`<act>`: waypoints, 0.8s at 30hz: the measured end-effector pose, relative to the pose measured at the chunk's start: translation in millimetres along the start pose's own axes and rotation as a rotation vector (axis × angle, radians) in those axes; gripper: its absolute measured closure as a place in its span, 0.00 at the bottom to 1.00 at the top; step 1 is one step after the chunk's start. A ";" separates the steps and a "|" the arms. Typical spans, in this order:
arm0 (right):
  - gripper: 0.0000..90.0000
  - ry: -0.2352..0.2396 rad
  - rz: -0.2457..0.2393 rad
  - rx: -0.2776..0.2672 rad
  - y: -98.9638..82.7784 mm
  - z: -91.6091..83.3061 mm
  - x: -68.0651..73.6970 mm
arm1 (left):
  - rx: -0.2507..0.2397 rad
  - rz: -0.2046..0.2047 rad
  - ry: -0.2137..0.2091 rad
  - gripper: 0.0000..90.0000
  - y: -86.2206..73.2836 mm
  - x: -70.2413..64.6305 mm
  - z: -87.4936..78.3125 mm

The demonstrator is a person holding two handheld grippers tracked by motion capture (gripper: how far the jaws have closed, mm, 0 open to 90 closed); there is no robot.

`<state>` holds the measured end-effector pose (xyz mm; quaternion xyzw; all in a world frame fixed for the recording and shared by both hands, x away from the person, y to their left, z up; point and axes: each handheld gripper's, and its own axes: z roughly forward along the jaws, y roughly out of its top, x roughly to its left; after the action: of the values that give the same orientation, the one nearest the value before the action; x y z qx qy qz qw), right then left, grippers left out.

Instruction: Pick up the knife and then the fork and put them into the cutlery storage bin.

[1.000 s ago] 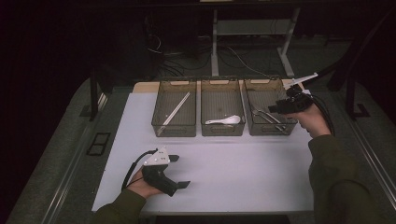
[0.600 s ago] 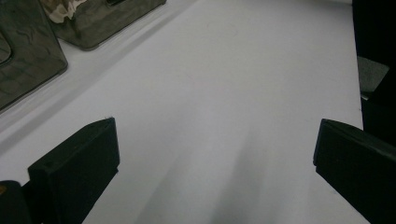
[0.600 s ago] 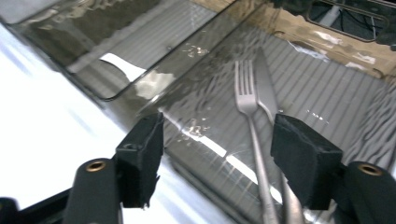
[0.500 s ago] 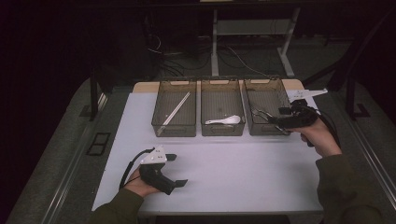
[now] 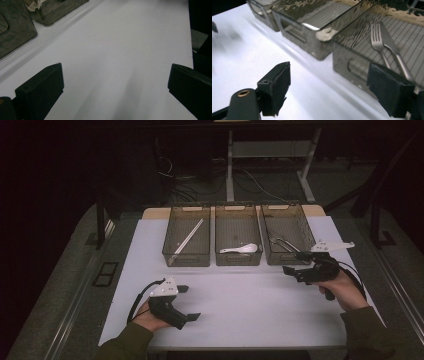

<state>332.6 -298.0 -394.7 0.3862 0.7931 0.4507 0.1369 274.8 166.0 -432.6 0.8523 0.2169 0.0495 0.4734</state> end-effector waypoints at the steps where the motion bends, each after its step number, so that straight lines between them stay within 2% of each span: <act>1: 0.21 0.006 0.001 -0.004 -4.2 -0.8 1.9 | -0.001 0.001 0.000 0.00 0.0 -0.2 -0.1; 9: 0.17 0.039 -0.008 -0.032 -32.9 -6.3 21.8 | -0.003 0.007 -0.001 0.00 0.5 -1.1 -0.8; 15: 0.17 0.071 -0.031 -0.010 -53.0 -6.2 37.0 | 0.001 0.004 0.000 0.00 0.7 -2.0 -1.3; 18: 0.17 0.082 -0.023 -0.012 -60.7 -6.3 42.1 | -0.001 0.004 -0.001 0.00 0.8 -2.4 -1.7; 20: 0.16 0.075 -0.041 -0.006 -64.3 -8.0 44.7 | -0.001 0.004 0.000 0.00 0.7 -2.4 -1.6; 24: 0.15 0.067 -0.041 -0.026 -70.5 -14.4 42.9 | -0.005 0.002 0.000 0.00 0.6 -2.4 -1.6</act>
<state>261.5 -296.1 -438.9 0.3527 0.7990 0.4710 0.1244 272.4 166.0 -430.9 0.8513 0.2160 0.0503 0.4754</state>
